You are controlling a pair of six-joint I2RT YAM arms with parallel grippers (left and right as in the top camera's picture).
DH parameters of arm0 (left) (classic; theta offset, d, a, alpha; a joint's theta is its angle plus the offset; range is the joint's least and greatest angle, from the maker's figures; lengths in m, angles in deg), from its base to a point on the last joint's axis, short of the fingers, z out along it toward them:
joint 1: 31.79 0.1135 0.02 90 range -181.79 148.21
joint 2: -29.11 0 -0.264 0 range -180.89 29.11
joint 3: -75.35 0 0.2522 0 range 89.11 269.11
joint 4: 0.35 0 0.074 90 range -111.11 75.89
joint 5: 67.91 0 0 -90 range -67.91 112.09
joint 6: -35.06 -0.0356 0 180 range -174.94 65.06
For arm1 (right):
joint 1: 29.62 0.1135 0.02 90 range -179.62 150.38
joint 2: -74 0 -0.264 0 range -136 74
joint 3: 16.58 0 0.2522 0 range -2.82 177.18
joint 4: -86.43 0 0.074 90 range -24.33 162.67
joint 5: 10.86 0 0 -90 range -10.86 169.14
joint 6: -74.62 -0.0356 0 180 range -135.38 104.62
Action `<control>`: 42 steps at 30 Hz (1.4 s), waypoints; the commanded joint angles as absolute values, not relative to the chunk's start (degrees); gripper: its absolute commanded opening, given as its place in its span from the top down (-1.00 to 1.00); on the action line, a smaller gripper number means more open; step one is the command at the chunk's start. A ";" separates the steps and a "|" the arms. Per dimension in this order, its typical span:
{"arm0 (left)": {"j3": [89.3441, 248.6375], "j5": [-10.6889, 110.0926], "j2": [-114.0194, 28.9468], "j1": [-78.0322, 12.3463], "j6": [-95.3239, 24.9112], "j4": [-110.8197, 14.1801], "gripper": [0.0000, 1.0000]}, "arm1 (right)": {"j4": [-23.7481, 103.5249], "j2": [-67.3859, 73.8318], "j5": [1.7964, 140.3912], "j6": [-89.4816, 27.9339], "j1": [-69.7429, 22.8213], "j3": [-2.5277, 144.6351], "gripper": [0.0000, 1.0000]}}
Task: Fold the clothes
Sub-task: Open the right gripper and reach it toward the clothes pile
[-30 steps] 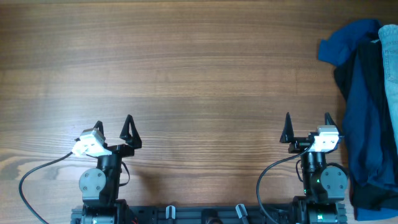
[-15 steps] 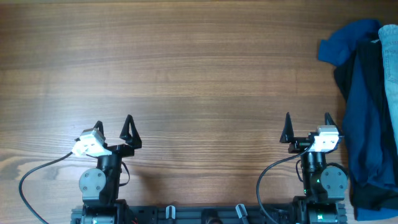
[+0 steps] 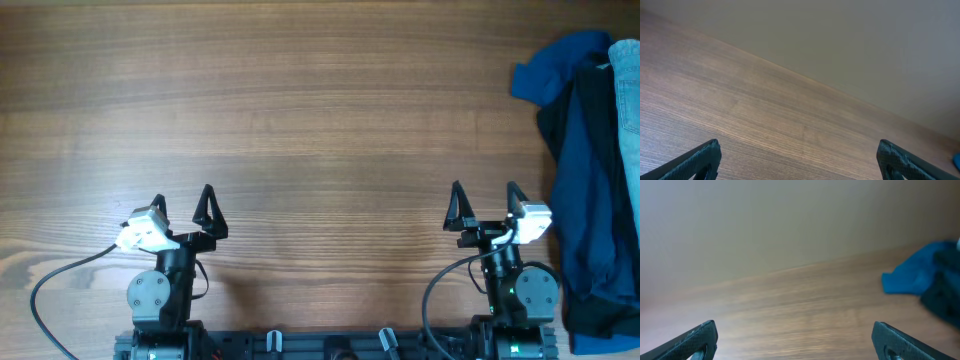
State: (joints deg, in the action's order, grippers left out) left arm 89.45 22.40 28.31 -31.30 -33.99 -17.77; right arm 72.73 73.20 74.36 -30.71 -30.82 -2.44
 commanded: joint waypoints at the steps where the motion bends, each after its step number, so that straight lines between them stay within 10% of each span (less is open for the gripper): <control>1: 89.43 22.64 28.18 -30.97 -33.71 -18.36 -1.00 | 73.06 72.96 72.90 -39.98 -30.99 -2.51 -0.99; 21: 89.43 22.64 28.18 -30.97 -33.71 -18.36 -1.00 | 72.34 72.96 65.33 -36.39 -30.99 0.38 -0.99; 42: 89.43 22.64 28.18 -30.97 -33.71 -18.36 -1.00 | 52.01 51.87 57.97 -34.60 -30.99 35.90 -0.99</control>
State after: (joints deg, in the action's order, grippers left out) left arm 89.45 22.40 28.25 -31.30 -33.99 -17.80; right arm 54.46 56.94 61.92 -35.60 -30.82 30.43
